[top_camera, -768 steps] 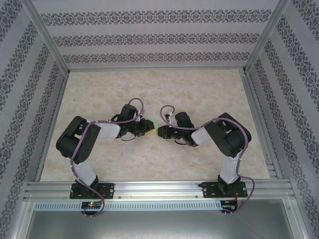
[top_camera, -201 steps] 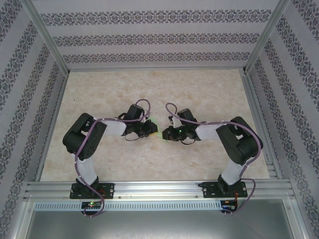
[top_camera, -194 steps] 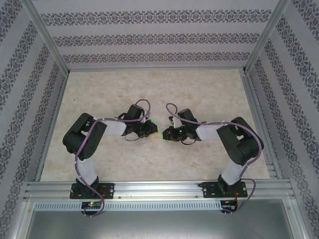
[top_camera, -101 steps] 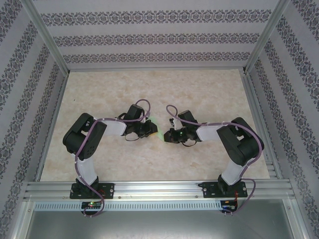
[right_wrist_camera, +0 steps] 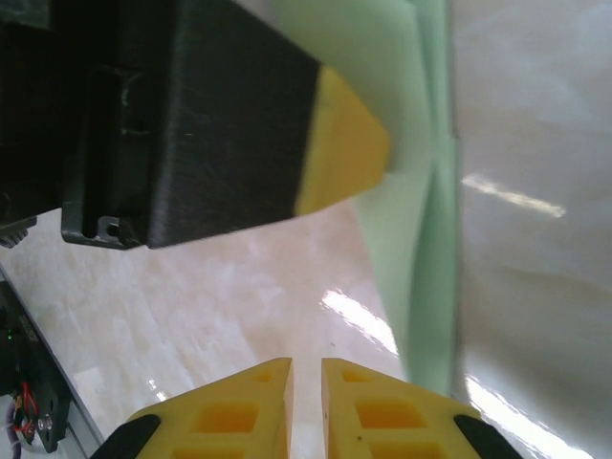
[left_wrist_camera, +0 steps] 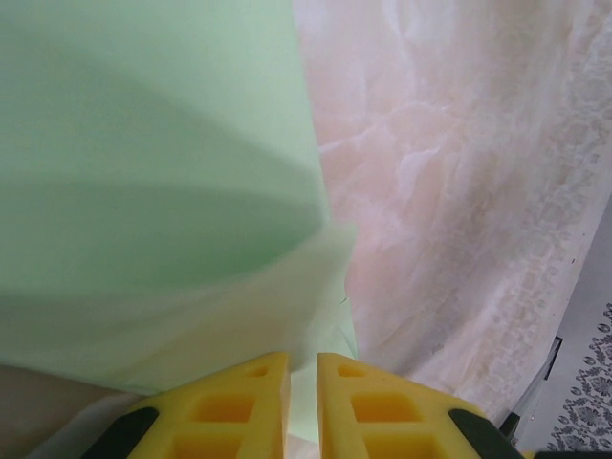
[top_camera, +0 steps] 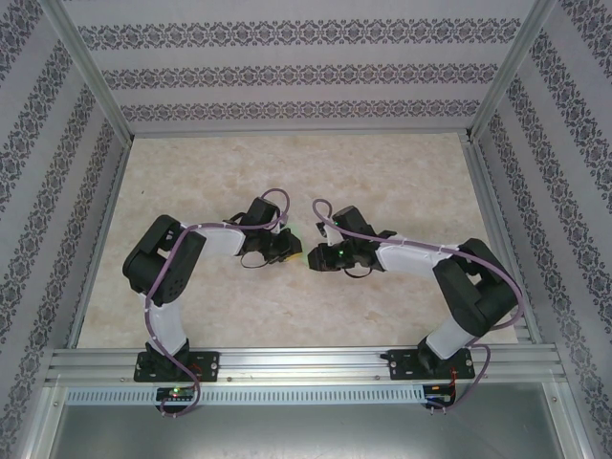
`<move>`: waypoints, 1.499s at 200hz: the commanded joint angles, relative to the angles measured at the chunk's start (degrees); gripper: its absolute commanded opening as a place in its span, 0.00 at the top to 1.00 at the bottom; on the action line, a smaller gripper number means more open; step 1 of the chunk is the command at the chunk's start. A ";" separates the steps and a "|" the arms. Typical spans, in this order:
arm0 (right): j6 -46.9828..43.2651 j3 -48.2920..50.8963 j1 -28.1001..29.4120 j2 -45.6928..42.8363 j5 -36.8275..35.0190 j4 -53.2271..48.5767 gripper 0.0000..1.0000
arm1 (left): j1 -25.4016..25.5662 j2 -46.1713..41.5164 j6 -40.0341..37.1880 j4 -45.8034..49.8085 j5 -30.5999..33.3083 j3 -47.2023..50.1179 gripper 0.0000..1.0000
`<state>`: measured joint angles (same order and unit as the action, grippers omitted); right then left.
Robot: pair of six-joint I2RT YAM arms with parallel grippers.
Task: Fold a paper plane with a square sheet of paper (pick it up from the middle)
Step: Fold the wing for the fifth time at the center of the table.
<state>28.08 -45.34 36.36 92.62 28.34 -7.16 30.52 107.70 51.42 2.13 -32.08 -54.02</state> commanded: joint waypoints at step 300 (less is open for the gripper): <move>-2.56 -10.88 -0.66 9.57 2.24 -7.25 0.86 | 0.41 3.22 -1.76 9.28 4.96 -2.62 0.83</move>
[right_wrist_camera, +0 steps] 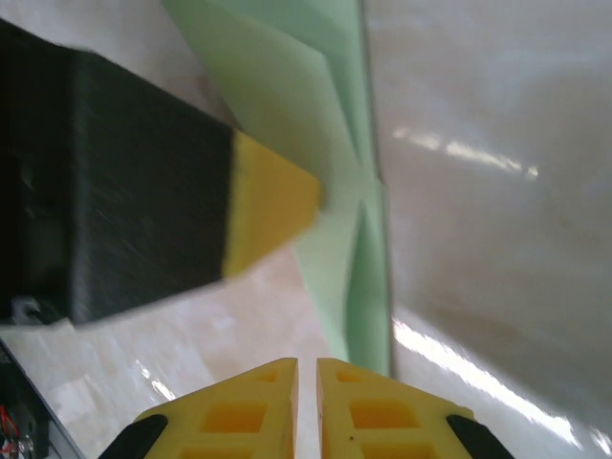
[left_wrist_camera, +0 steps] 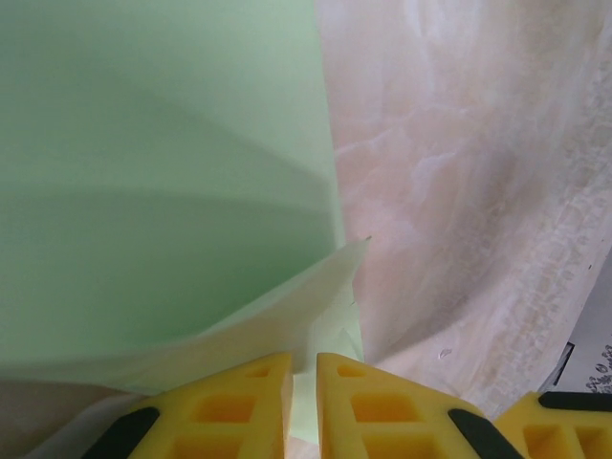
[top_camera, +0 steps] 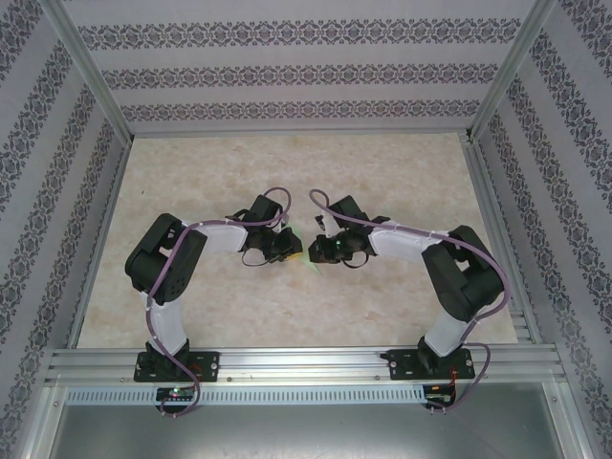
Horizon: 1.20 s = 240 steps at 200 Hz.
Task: Fold a paper plane with a square sheet of paper (pick it up from the middle)
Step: Fold the wing for the fifth time at the center of the table.
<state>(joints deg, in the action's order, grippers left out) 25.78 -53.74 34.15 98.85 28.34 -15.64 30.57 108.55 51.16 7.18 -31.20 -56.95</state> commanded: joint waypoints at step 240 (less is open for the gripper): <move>-0.45 8.73 -1.95 -10.12 2.95 2.10 0.91 | 0.29 2.93 -1.67 6.45 5.73 -0.37 0.85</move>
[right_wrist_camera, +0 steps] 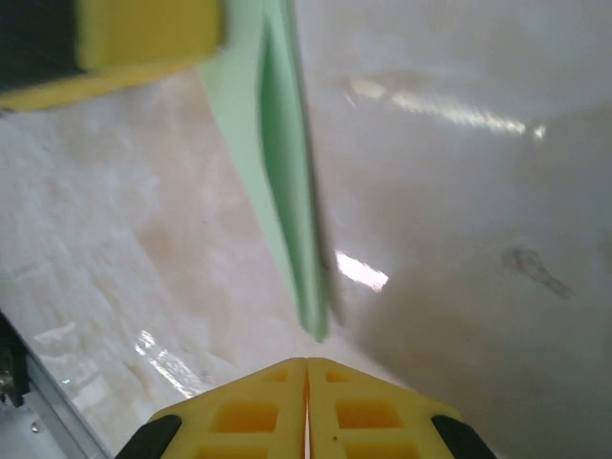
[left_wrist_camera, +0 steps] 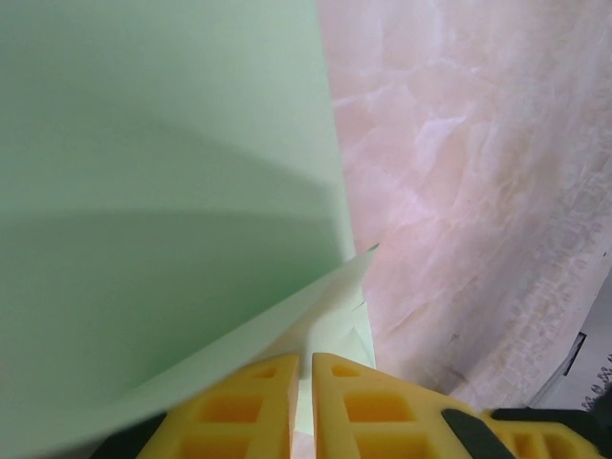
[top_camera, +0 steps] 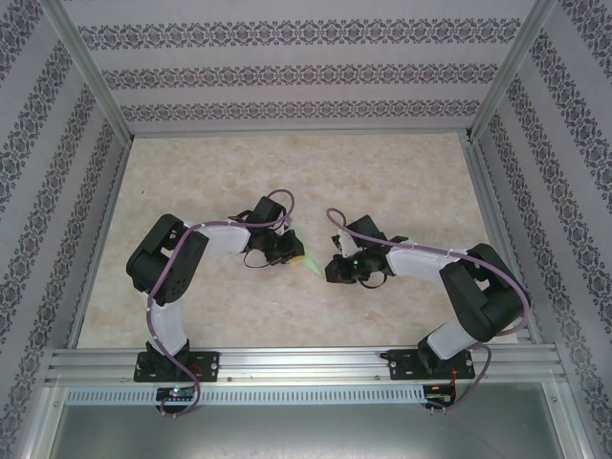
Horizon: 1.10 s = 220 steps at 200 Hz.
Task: Fold a paper plane with a square sheet of paper (pick it up from the middle)
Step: Fold the wing for the fifth time at the center of the table.
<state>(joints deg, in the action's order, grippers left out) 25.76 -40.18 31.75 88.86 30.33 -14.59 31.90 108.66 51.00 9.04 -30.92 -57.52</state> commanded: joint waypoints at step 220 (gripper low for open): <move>2.87 -4.06 1.56 17.53 -2.79 6.49 0.93 | -4.27 -0.68 -15.89 -6.75 2.26 1.42 0.82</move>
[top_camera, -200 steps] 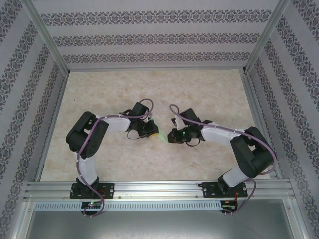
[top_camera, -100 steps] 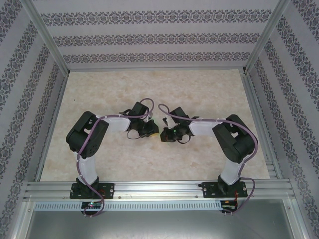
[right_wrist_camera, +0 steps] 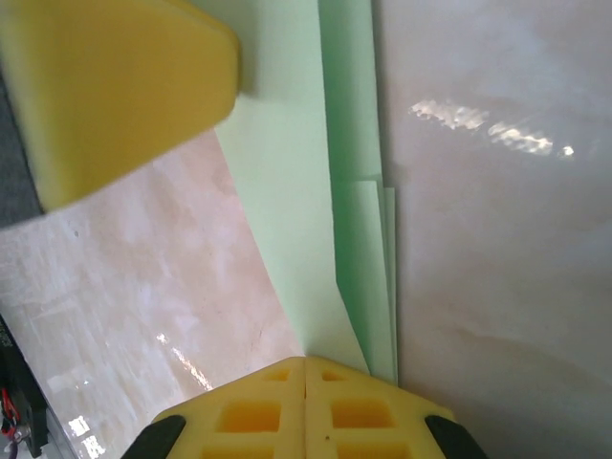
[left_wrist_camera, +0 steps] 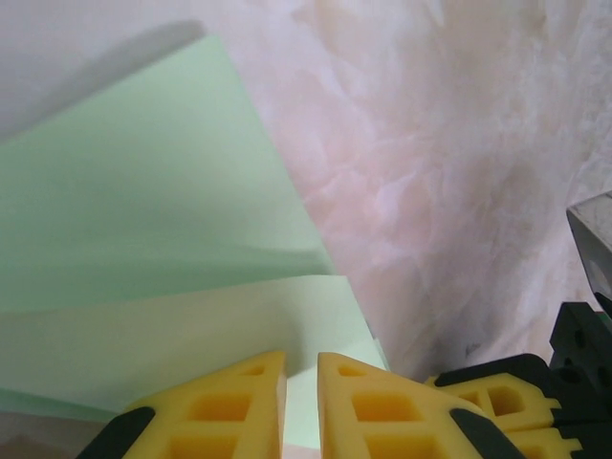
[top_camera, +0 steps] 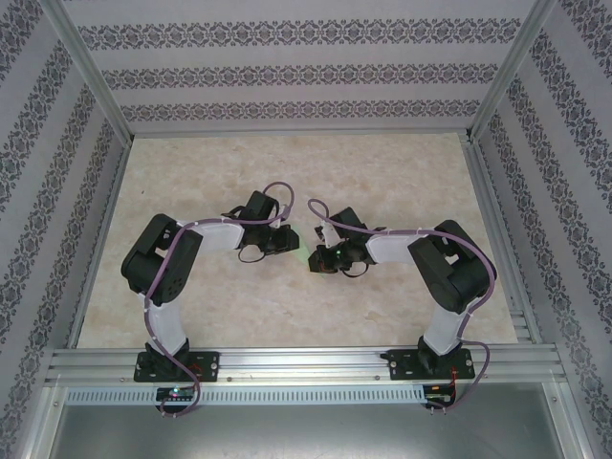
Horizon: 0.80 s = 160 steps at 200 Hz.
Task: Fold a paper plane with a square sheet of paper (pick it up from the middle)
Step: Fold the wing for the fifth time at the center of the table.
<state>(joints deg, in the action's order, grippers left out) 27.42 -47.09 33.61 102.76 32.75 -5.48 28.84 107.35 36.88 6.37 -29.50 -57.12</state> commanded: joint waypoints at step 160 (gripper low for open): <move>1.58 8.70 -1.24 2.19 -6.94 -3.68 0.93 | -13.19 2.06 -5.64 -1.68 6.89 3.29 0.86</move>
<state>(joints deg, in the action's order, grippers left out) 28.67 -43.03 32.99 101.60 33.15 0.73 19.22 108.27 33.01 4.84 -30.37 -55.83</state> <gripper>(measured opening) 0.072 0.148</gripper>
